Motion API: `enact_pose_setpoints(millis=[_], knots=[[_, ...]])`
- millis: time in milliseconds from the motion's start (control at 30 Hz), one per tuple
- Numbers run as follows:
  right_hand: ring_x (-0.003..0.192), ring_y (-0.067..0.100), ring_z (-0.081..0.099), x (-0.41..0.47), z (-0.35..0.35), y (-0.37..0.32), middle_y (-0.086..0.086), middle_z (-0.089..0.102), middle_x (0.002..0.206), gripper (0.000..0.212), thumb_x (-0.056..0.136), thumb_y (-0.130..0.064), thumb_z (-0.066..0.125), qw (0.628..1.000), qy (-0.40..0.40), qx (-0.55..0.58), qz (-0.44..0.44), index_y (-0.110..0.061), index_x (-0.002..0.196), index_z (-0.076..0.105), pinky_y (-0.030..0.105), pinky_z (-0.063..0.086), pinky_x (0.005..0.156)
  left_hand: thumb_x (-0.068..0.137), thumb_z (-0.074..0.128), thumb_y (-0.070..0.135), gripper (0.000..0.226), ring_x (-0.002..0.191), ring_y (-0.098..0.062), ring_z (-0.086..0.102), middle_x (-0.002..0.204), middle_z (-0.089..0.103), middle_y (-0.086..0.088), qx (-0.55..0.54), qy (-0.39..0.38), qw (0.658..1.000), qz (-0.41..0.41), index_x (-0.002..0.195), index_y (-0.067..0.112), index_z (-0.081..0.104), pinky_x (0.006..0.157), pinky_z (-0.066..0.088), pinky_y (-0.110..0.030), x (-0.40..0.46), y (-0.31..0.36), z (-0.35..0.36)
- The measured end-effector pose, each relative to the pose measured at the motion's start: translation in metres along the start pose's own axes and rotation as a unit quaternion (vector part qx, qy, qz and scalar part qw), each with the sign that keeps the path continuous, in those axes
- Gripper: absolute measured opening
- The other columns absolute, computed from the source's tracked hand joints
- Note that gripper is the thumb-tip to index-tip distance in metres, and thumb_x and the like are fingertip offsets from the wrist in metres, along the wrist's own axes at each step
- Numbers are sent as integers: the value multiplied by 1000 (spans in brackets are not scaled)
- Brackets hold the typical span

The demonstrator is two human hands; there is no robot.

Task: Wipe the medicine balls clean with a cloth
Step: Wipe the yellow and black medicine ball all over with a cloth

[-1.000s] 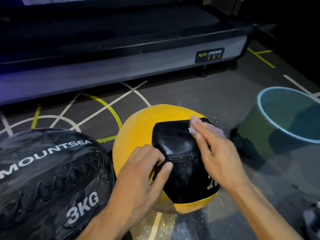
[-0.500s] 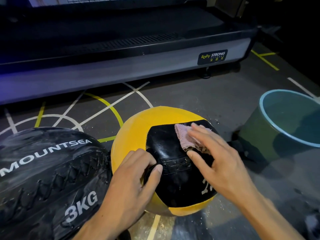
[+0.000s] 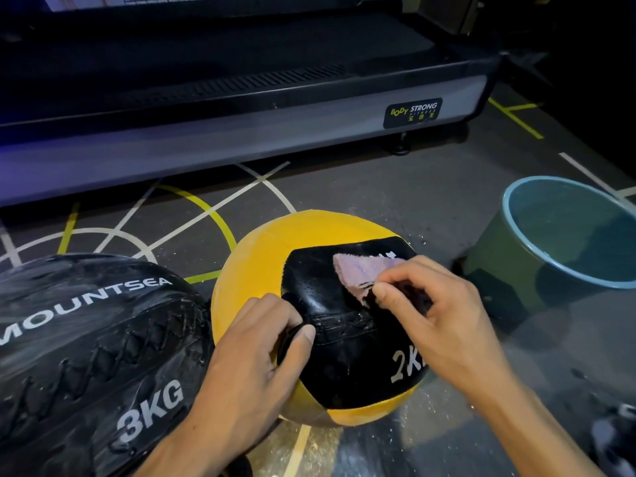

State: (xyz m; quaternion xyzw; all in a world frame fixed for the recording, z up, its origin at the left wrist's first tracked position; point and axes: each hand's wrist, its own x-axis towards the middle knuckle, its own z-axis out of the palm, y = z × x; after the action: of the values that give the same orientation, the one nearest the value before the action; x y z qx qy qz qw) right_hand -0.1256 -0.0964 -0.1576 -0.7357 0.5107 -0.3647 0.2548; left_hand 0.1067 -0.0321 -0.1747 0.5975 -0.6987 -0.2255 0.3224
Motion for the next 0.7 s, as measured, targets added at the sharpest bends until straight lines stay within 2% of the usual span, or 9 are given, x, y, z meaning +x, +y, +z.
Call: enact_pose_setpoints(millis=[100,200,267,333,533,600,700], knots=[[91,13,66,-3,-7,-14,-11,67,92,7,89,-33,76,999,-52,8,2,-28,87,73,32,51,77,104,43,53,25,92,-14,48,94,49,13,2,5,1000,1,90,33,47,77,30,-22,1,1,0],[94,8,61,-7,-5,-24,-17,61,100,29,83,-62,70,992,-56,-113,-1,-34,93,68,34,52,77,102,45,50,25,89,-12,48,89,48,12,6,11,1000,7,87,32,47,74,33,-23,3,4,0],[94,11,59,-11,4,-32,-18,58,102,40,78,-72,61,978,-43,-203,-13,-37,96,65,36,53,72,102,47,49,24,88,-11,47,87,47,12,9,14,1000,9,85,33,44,72,34,-24,4,5,0],[89,15,58,-15,13,-37,-16,58,99,39,80,-71,58,973,-21,-230,-14,-35,94,65,36,52,66,101,47,49,24,88,-10,47,87,47,12,11,16,1000,9,84,33,44,72,34,-23,5,5,0],[74,20,58,-15,20,-39,-10,60,87,22,93,-45,59,969,34,-244,-16,-27,80,65,35,49,60,102,47,48,24,88,-11,47,86,47,12,11,20,1000,11,84,32,44,73,36,-25,5,7,0],[76,17,59,-13,17,-38,-10,60,84,24,94,-47,60,979,38,-197,14,-29,79,64,37,50,62,102,46,48,25,87,-11,47,86,47,12,12,19,1000,10,84,31,45,73,36,-26,6,8,0],[75,9,63,-6,9,-36,-12,66,79,21,94,-38,69,995,41,-43,77,-28,76,69,35,52,67,102,46,48,26,87,-12,46,86,45,12,16,18,1000,9,84,30,44,72,34,-25,6,8,1]])
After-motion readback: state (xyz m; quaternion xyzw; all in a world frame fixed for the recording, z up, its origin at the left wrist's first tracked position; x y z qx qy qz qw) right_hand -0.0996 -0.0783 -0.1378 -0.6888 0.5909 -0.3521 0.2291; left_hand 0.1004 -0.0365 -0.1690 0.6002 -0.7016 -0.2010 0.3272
